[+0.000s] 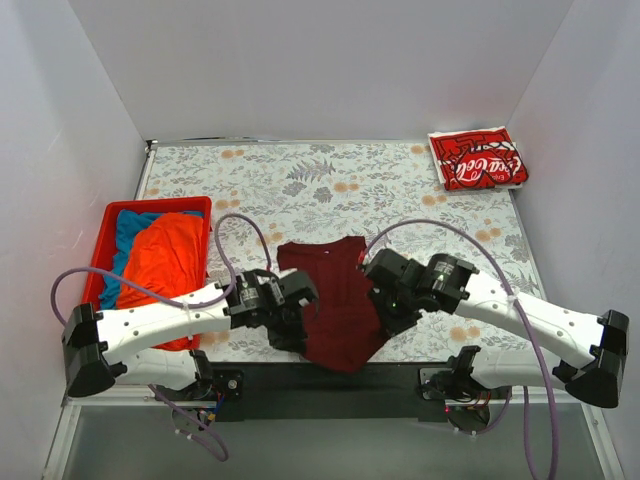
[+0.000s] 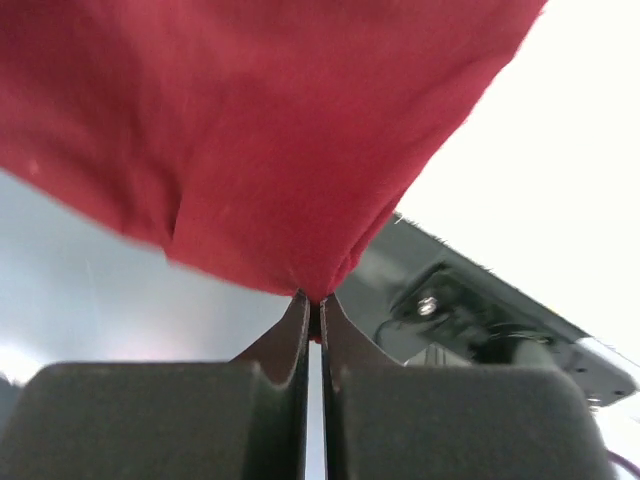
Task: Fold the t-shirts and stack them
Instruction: Fold the tshirt
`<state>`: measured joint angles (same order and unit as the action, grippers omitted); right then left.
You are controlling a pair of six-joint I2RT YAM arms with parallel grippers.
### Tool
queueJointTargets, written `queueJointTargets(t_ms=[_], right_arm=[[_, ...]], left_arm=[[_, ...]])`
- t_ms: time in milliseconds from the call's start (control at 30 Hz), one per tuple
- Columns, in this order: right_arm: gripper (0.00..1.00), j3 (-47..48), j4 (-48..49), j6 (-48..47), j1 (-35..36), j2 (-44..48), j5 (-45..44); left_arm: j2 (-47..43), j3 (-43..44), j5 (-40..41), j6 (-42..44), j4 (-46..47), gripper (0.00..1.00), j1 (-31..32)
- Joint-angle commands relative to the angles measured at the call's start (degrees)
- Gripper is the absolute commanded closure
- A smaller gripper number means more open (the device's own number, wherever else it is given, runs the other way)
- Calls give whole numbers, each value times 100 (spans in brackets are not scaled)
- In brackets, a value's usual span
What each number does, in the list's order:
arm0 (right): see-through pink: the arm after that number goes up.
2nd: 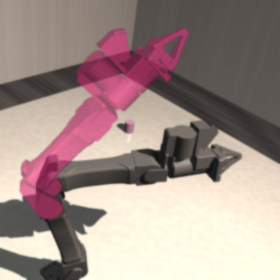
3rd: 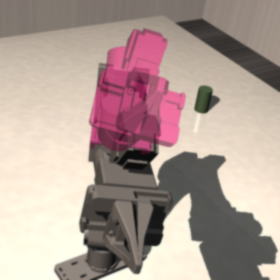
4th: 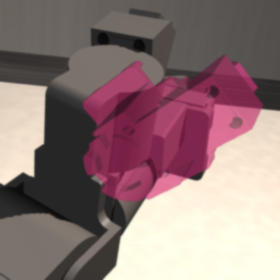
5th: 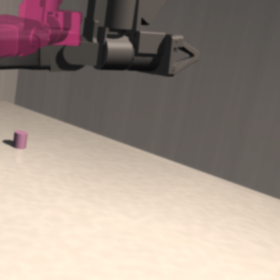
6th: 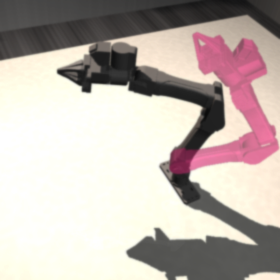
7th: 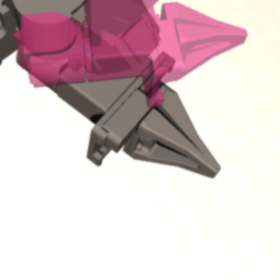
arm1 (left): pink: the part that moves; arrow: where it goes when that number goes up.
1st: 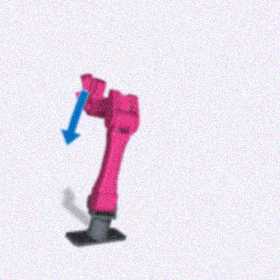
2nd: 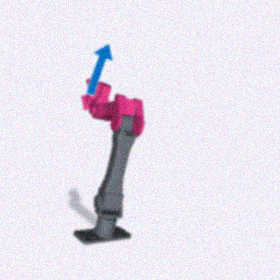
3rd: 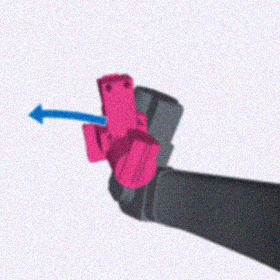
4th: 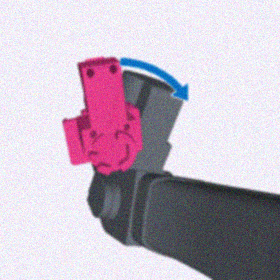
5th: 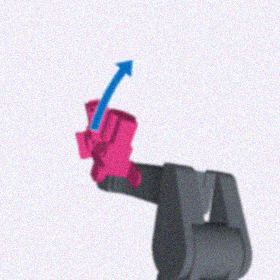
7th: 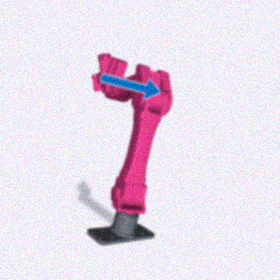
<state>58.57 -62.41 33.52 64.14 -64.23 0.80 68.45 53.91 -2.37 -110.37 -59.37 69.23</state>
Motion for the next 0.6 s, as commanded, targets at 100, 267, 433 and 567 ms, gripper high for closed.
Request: queueJointTargets(t_ms=[100,267,433,567], right_arm=[[99,1015,-579,-925,-867,-265,-397],[99,1315,-570,-1312,-1219,-634,-317],[99,1806,-561,-1629,-1553,-985,-264],[99,2210,-553,-1962,-1799,-1293,-186]], left_arm=[[-15,743,141,1008,-233,100,-1296],[2,1033,123,1377,-145,100,-1842],[81,1227,70,1676,-83,100,-2247],[178,1306,-52,1878,101,100,-2572]])
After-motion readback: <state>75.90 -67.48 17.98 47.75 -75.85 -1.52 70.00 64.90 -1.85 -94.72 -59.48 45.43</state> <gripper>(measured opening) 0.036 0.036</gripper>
